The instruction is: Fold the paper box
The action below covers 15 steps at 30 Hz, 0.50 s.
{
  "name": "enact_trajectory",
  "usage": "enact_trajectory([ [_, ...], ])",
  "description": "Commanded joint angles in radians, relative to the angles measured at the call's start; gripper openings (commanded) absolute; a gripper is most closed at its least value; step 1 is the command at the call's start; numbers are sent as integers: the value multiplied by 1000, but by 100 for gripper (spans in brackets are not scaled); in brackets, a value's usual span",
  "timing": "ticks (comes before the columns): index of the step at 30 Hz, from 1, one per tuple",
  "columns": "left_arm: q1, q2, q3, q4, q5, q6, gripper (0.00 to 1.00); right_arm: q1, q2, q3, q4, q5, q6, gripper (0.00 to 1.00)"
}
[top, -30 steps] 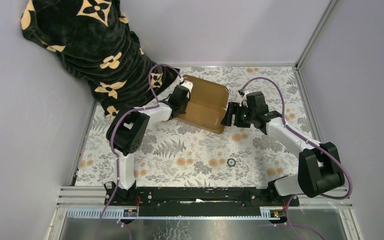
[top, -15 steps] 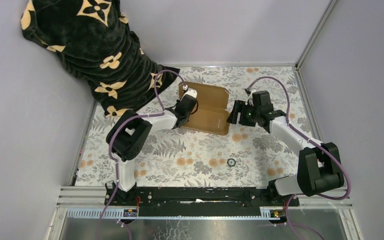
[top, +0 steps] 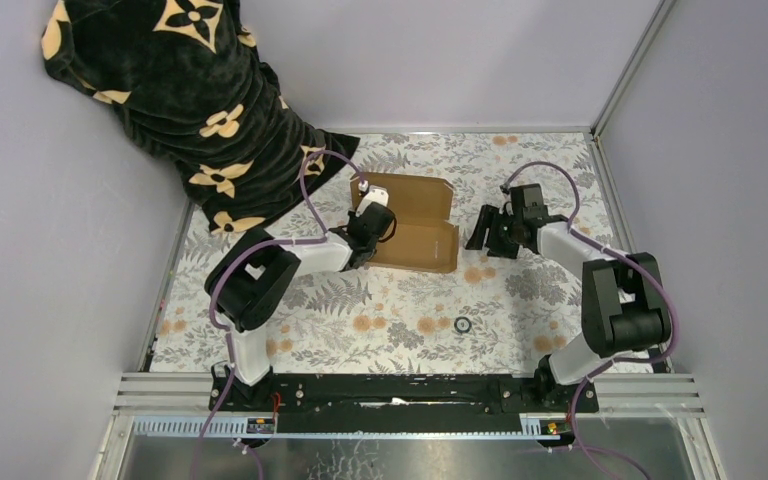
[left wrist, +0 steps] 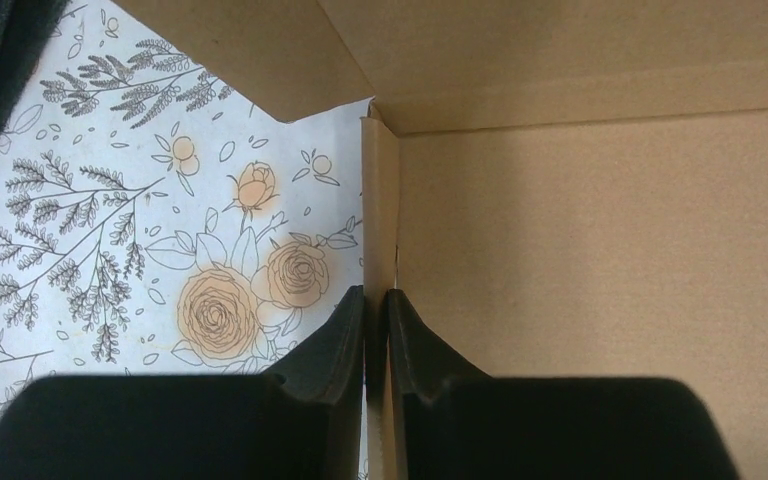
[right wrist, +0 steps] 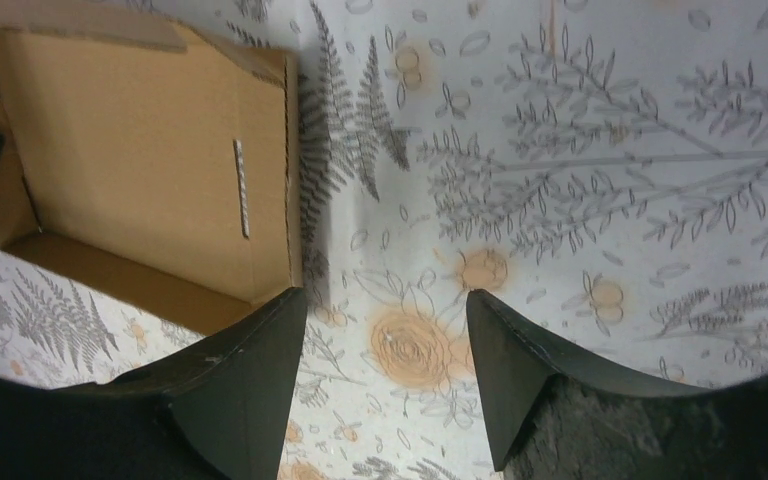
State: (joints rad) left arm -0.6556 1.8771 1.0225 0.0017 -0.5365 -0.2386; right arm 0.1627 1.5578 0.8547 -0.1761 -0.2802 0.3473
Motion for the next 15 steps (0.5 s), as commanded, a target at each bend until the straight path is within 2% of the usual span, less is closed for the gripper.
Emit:
enact_trajectory([
  [1,-19,-7,-58,22,-2,-50,17,-2,56,137,18,-25,8,67],
  [4,-29,-10,-69,35,5,-63,17,-3,110,219,-13,-17,-9,66],
  [7,-44,-10,-77,43,3,-73,17,-3,155,298,-46,8,-33,59],
  [9,-51,-10,-82,48,1,-78,17,-3,169,321,-35,0,-28,51],
  [12,-60,-7,-86,49,-3,-90,17,-3,197,354,-21,-55,-1,33],
  [15,-65,-4,-91,50,-5,-99,17,-2,232,375,-8,-91,25,23],
])
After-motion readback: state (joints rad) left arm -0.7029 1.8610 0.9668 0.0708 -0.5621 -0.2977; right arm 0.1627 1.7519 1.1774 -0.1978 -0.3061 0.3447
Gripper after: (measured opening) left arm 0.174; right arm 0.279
